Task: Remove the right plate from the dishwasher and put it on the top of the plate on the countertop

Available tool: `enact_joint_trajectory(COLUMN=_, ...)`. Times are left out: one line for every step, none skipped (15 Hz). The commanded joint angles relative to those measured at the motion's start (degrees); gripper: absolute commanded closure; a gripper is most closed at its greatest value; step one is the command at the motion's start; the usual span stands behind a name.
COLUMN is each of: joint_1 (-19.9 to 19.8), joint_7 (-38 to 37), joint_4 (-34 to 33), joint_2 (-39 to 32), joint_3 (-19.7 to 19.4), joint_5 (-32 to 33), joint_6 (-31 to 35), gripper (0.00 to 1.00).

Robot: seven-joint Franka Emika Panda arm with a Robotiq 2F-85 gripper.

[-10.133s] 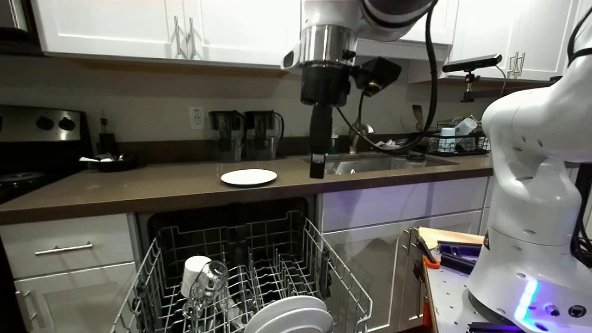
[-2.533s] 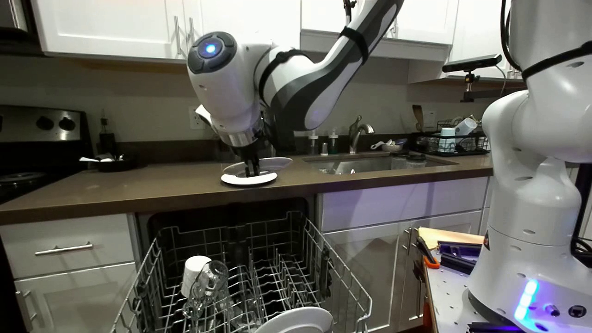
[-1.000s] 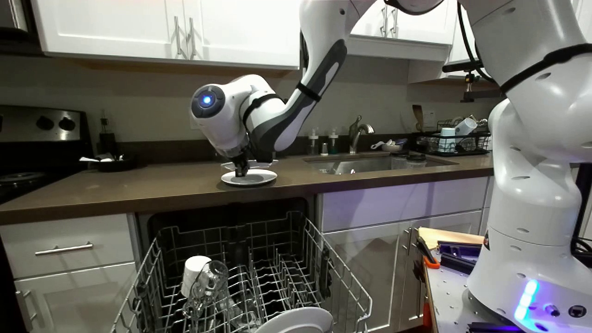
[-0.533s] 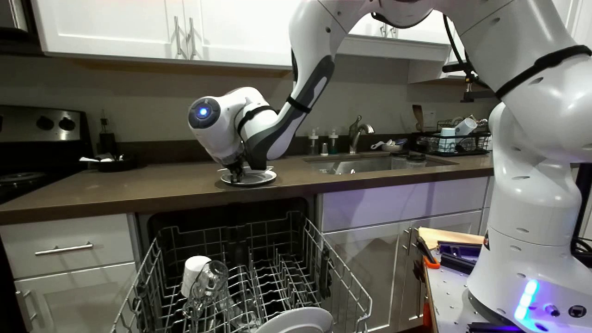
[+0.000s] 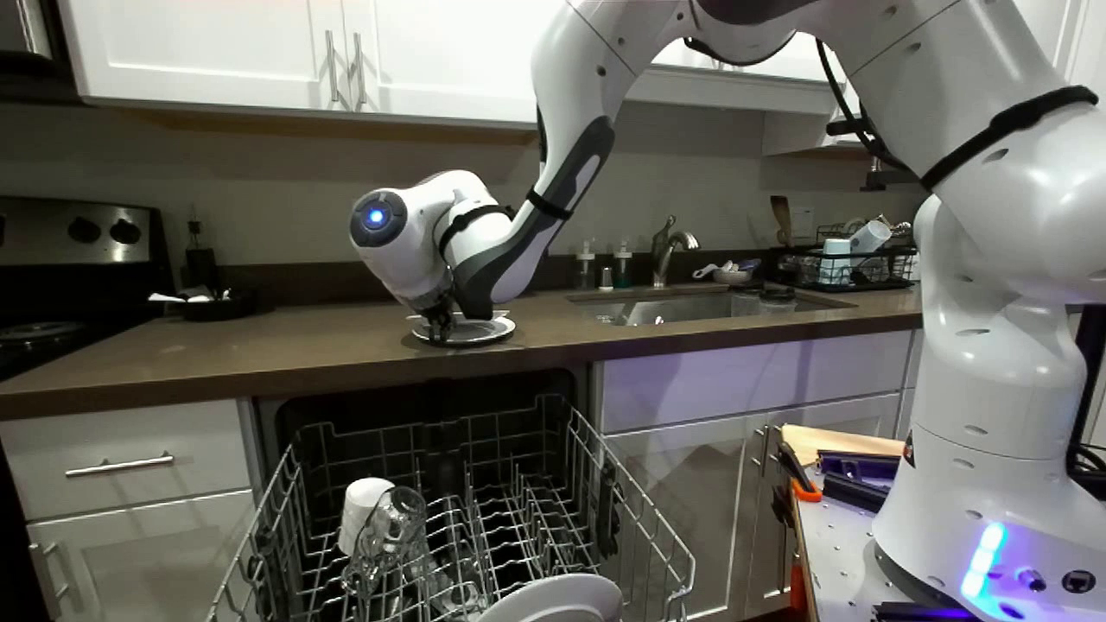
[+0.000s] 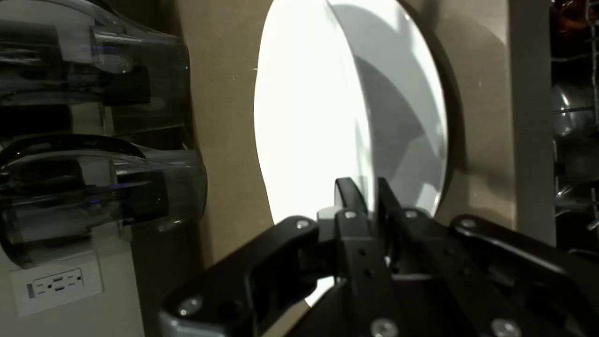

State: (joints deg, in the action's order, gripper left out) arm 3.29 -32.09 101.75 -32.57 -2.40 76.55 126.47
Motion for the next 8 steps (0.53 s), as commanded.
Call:
enact_joint_trajectory(joint_1=-1.0, joint_7=-0.1, joint_4=-2.2, joint_2=-1.9, joint_3=-0.2, joint_5=1.1, joint_6=1.1, gripper=0.86)
enact_joint_trajectory(joint_1=-1.0, joint_7=-0.1, joint_4=-2.3, joint_2=-2.2, joint_3=-0.3, joint_5=1.1, joint_6=1.1, gripper=0.84)
enact_joint_trajectory(joint_1=-1.1, joint_7=-0.1, joint_4=-2.4, joint_2=-2.4, joint_3=-0.3, joint_5=1.0, joint_6=1.1, gripper=0.83)
enact_joint_trajectory(joint_1=-1.2, joint_7=-0.1, joint_4=-2.5, joint_2=-2.7, joint_3=-0.4, joint_5=1.0, joint_6=1.2, gripper=0.84)
enact_joint_trajectory(joint_1=-1.3, joint_7=-0.1, joint_4=-2.6, joint_2=-3.0, joint_3=-0.4, joint_5=0.8, joint_6=1.2, gripper=0.8)
enact_joint_trajectory(joint_1=-1.3, joint_7=0.0, joint_4=-2.6, joint_2=-3.3, joint_3=-0.4, joint_5=0.7, joint_6=1.3, gripper=0.79)
enact_joint_trajectory(joint_1=-1.4, joint_7=0.1, joint_4=-2.5, joint_2=-3.3, joint_3=-0.3, joint_5=0.5, joint_6=1.3, gripper=0.69)
enact_joint_trajectory(joint_1=-1.4, joint_7=0.1, joint_4=-2.5, joint_2=-3.4, joint_3=-0.3, joint_5=0.4, joint_6=1.3, gripper=0.67)
